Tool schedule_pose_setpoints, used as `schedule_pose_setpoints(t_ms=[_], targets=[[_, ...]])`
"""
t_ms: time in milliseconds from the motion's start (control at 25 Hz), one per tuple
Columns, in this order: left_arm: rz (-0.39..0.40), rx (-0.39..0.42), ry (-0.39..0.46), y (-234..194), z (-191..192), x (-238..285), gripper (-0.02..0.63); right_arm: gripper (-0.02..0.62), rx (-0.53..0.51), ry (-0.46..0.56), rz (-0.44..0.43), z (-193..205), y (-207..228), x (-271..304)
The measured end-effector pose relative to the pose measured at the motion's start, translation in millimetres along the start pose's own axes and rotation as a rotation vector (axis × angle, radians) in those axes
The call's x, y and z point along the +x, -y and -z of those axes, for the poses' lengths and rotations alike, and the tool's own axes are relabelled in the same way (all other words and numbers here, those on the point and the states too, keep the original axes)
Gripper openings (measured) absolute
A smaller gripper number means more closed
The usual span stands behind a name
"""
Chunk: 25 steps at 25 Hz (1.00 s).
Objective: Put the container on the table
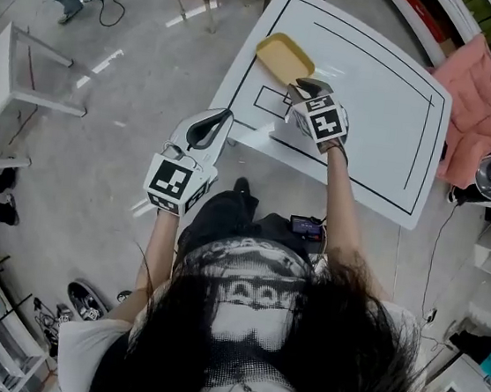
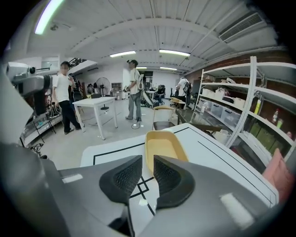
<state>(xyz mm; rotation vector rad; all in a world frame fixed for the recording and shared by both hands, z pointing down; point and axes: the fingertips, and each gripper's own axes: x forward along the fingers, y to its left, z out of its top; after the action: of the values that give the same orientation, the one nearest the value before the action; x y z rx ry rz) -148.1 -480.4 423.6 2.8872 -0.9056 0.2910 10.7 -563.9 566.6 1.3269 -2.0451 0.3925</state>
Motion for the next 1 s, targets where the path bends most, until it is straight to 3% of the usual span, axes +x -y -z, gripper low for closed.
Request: schedule_pose_setpoints(t_ms=[400, 1000], targets=[[0.054, -0.001, -0.007, 64, 3, 14, 0.0, 0.077, 0.065, 0.18, 0.022, 25, -17, -119], [0.16, 0.05, -0.021, 233, 0, 3, 0.0, 0.072, 0.146, 0.306, 0.094, 126, -40, -292]])
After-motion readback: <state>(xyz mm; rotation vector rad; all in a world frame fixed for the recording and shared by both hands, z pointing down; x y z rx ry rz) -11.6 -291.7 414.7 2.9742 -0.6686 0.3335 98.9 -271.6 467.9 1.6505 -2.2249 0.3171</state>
